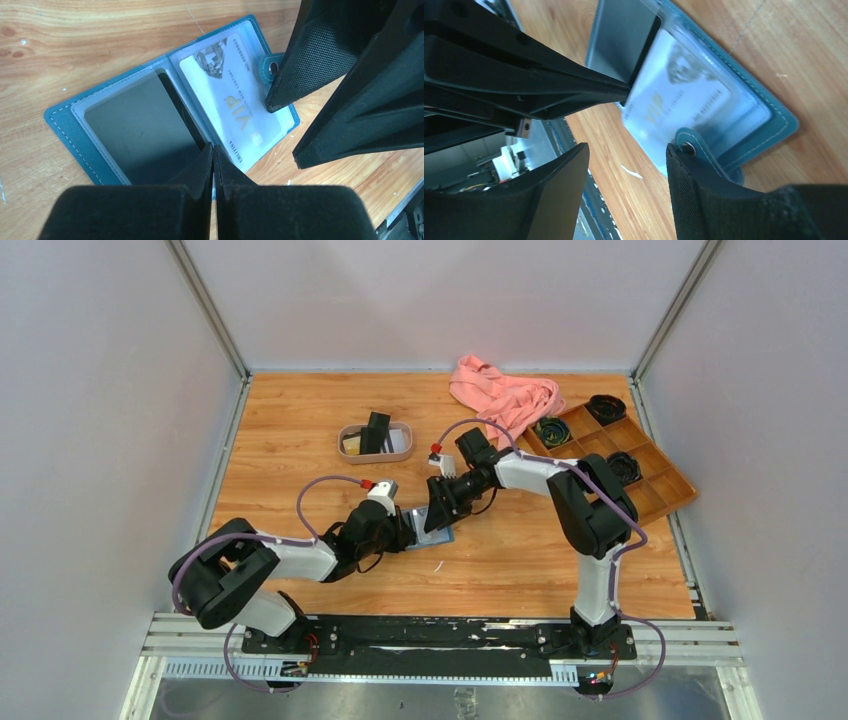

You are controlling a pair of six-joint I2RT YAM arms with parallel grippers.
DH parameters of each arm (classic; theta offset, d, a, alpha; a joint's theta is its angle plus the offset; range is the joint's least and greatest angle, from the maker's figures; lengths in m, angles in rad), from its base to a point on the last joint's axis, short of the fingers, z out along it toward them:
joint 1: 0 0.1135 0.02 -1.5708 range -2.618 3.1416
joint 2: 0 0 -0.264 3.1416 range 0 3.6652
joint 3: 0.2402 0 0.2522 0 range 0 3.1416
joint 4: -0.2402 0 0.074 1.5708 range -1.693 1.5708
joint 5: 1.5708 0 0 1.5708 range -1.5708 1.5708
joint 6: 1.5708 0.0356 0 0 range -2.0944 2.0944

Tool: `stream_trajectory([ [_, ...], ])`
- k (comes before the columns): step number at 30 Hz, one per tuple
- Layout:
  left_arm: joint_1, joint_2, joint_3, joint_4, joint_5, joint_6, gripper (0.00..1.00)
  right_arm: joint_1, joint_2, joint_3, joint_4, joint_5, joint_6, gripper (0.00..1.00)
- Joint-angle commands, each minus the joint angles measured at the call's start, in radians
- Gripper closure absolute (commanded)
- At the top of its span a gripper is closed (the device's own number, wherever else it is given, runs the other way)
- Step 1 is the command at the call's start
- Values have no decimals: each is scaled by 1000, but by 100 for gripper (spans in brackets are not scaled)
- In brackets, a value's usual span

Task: Put the credit cards into the card holder
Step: Open the card holder at the center of the board.

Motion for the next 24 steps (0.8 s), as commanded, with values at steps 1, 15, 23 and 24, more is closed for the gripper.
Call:
stream_trajectory([
  [1, -5, 28, -20, -39, 0, 4, 100, -19, 19, -36, 107, -143, 99, 38],
  [15, -5, 42, -23, -40, -7, -6, 100, -31, -55, -47, 40, 135, 38, 39],
  [23, -4, 55, -19, -40, -2, -10, 100, -31, -14, -28, 2, 183, 29, 38],
  [24, -4, 57, -17, -40, 0, -8, 100, -30, -6, -27, 4, 170, 33, 38],
])
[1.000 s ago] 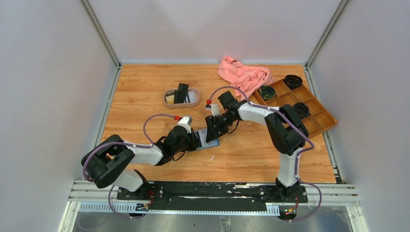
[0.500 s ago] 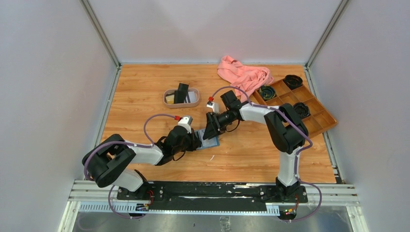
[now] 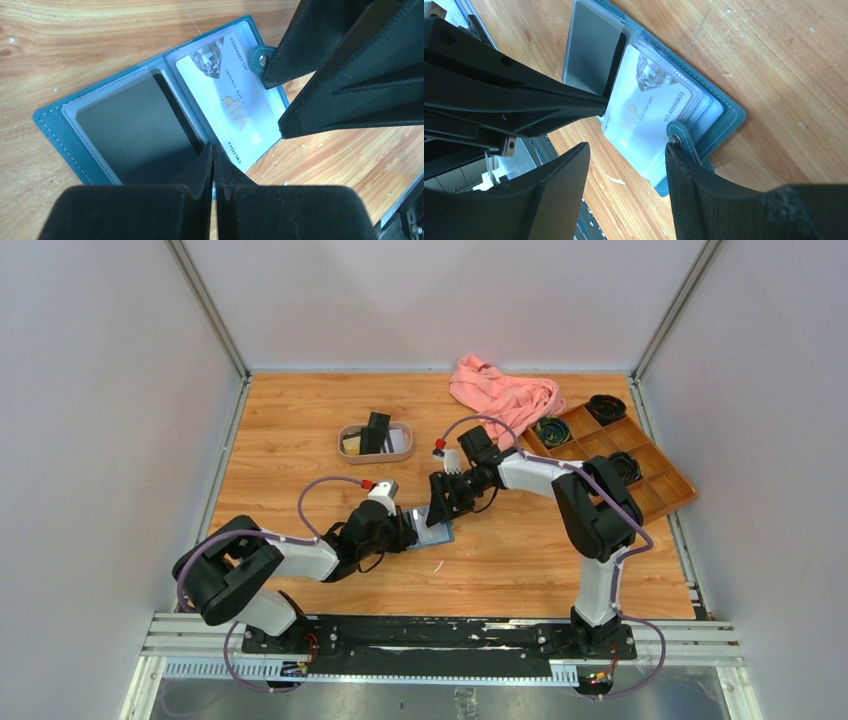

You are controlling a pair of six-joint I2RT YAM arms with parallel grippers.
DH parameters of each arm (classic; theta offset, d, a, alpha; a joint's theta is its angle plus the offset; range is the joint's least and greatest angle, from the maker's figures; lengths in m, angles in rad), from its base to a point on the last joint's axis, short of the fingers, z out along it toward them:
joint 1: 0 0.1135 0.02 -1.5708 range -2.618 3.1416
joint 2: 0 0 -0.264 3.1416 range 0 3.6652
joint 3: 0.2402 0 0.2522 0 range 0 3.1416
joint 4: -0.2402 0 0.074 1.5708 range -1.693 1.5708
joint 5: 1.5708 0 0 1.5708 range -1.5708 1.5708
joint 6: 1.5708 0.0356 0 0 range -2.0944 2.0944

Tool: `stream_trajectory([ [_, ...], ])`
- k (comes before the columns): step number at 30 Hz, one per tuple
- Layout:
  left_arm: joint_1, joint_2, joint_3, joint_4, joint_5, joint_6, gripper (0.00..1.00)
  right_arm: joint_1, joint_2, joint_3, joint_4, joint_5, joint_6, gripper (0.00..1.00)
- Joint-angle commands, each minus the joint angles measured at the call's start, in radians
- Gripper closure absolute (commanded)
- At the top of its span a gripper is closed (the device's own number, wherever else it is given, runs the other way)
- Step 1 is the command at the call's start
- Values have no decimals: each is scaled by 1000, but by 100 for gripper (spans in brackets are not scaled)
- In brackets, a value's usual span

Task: Put the credit cards into the card holder
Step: Open the card holder at the center of the board.

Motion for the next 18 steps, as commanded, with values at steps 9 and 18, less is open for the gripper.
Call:
stream_trajectory([
  [9, -5, 38, -18, -69, 2, 12, 100, -15, 95, -7, -8, -101, 69, 37],
  [18, -5, 59, -13, -68, 13, 10, 100, -23, 87, -39, 176, -337, 219, 38],
])
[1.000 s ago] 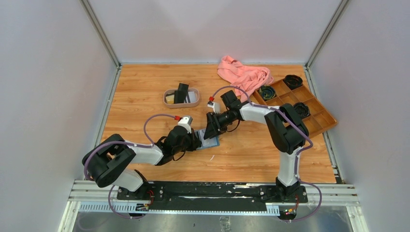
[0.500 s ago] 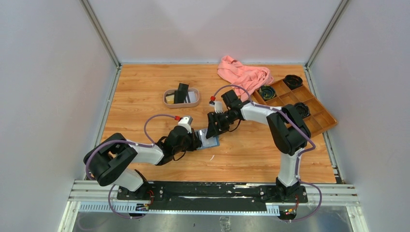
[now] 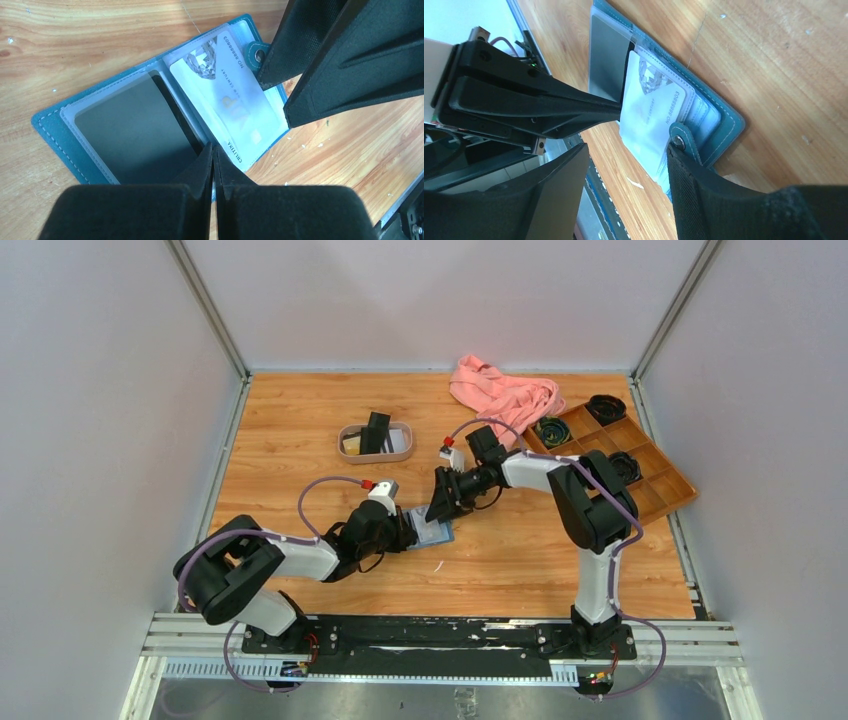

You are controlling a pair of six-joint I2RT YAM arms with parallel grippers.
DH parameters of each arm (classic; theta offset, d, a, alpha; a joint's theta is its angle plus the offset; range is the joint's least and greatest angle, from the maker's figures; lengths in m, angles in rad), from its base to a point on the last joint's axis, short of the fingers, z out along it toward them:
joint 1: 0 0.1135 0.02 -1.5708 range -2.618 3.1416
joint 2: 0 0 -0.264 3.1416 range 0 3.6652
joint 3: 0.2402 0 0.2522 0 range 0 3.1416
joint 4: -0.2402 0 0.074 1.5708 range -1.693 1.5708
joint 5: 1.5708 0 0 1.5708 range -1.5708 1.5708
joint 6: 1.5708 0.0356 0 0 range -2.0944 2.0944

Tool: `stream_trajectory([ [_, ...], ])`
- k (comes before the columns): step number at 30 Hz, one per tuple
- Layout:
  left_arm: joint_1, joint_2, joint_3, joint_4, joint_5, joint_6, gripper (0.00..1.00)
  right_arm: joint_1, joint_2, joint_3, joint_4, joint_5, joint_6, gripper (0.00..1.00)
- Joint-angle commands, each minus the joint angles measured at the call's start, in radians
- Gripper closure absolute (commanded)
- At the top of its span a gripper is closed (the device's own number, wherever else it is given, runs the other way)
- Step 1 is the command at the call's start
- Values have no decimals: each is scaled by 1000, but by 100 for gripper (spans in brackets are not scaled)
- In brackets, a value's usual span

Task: Put the credit cards into the card holder
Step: Open the card holder at the center of the board.

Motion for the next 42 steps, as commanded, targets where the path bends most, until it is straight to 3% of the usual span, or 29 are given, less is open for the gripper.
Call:
stream_trajectory([
  [1, -4, 53, -14, -75, 10, 10, 100, 19, 28, -30, 102, -177, 101, 38],
  [8, -4, 56, -10, -76, 13, 6, 100, 20, 27, -39, 220, -287, 195, 39],
  [14, 1, 52, -12, -76, 18, -5, 100, 33, 5, -35, 223, -295, 186, 40],
  [17, 23, 30, -29, -76, 34, -29, 92, 50, 9, -24, 205, -283, 172, 40],
  [22, 46, -103, -88, -76, 57, -81, 73, 63, 63, 24, 193, -295, 191, 42],
  [26, 71, -219, -139, -78, 66, -122, 68, 73, 96, 70, 193, -306, 208, 44],
  [36, 169, -436, -240, -97, 104, -195, 64, 132, 119, 113, 176, -297, 184, 46],
  [42, 205, -655, -244, -286, 73, -155, 70, 150, 187, 143, 176, -278, 206, 48],
])
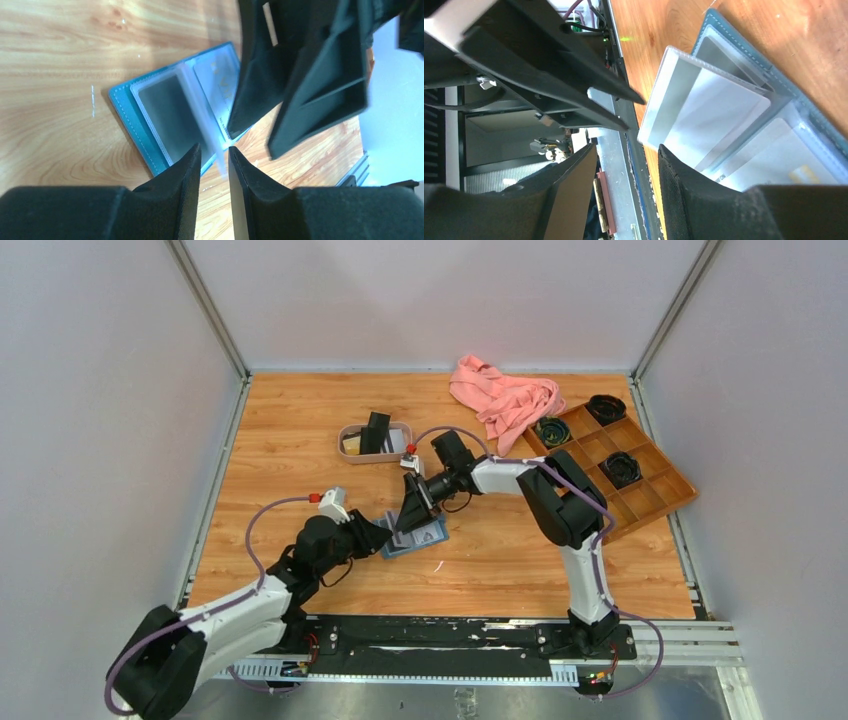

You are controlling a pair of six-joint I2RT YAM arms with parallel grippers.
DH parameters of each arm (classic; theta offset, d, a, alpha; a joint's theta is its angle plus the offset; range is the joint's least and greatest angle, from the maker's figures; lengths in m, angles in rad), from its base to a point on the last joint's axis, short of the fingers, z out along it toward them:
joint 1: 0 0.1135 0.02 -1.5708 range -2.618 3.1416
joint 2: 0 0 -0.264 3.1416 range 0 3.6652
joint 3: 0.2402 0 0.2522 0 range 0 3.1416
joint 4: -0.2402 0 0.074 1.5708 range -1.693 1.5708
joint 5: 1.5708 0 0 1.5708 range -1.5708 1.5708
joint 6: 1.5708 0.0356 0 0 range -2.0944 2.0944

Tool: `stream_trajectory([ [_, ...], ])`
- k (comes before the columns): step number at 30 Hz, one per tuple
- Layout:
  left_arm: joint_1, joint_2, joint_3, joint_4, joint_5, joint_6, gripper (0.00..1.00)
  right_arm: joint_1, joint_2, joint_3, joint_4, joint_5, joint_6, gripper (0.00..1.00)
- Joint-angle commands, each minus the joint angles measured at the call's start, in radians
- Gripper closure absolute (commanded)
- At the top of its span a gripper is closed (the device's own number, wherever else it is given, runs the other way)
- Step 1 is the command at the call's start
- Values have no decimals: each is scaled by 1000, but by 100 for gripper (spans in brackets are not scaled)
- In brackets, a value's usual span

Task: Put the credit cards into the card holder
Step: Open the card holder at the center of the board.

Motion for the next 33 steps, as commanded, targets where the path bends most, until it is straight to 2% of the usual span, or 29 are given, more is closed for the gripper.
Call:
stream_trajectory([
  [1, 35, -152, 3, -195, -29, 34, 71, 18, 77, 40, -26, 1, 12, 48],
  [6, 50, -328, 53, -442, -110, 76, 75, 19, 77, 46, -58, -4, -4, 50],
  [8, 52, -364, 68, -491, -118, 85, 75, 17, 54, 56, -96, 5, -52, 52],
  [10, 52, -369, 70, -461, -92, 82, 76, 15, 18, 90, -202, 29, -207, 52],
  [11, 53, -357, 68, -431, -62, 78, 76, 15, -15, 116, -328, 71, -316, 53],
  [14, 52, -297, 68, -324, 24, 74, 68, 16, -90, 157, -535, 203, -628, 53],
  [17, 51, -235, 75, -240, 85, 73, 60, 15, -167, 119, -641, 317, -766, 51],
  [24, 52, -65, 106, -88, 140, 21, 57, 8, -225, -11, -573, 366, -723, 48],
  [33, 51, 266, 170, 108, 215, -5, 68, -35, -149, 4, -558, 374, -647, 45],
])
